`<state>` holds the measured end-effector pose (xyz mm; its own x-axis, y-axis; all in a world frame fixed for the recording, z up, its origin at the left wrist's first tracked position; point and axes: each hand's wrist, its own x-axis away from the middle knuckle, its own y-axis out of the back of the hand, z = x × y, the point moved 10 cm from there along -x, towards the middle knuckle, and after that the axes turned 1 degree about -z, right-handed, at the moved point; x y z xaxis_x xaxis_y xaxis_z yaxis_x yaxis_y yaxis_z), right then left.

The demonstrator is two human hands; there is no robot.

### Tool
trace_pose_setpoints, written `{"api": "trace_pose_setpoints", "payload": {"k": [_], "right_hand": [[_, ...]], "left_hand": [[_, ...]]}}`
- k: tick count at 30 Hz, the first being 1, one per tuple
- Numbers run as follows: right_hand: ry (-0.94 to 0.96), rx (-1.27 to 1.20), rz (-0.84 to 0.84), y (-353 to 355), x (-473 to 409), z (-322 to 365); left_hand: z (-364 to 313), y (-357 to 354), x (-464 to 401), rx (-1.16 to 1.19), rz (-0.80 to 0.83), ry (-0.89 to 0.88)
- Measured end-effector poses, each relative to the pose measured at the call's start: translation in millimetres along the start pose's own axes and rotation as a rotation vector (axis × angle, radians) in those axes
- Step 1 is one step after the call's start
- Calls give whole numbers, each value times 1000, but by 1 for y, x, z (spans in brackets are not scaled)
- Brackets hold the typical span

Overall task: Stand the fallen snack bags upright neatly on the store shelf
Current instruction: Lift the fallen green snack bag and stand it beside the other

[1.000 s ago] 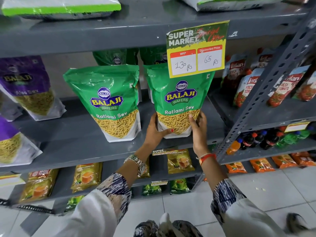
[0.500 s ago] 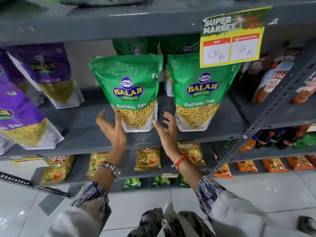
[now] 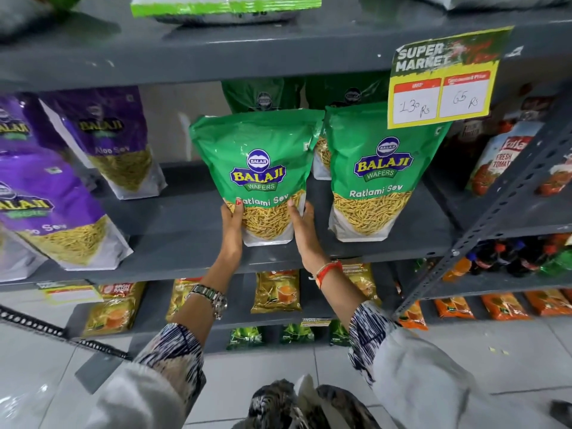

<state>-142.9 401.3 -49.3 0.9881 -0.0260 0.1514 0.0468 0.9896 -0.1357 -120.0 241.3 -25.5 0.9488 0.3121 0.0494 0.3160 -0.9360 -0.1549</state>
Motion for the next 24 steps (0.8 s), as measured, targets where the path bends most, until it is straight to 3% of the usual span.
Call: {"api": "trace_pose_setpoints", "payload": {"k": [12, 17, 24], "right_hand": [[57, 2, -61, 3, 11, 8], [121, -30, -233, 14, 59, -9], [194, -10, -68, -87, 106, -39]], "left_hand": [[-5, 4, 3, -42, -14, -32], [-8, 51, 24, -67, -272, -114], [-28, 194, 75, -108, -645, -389]]}}
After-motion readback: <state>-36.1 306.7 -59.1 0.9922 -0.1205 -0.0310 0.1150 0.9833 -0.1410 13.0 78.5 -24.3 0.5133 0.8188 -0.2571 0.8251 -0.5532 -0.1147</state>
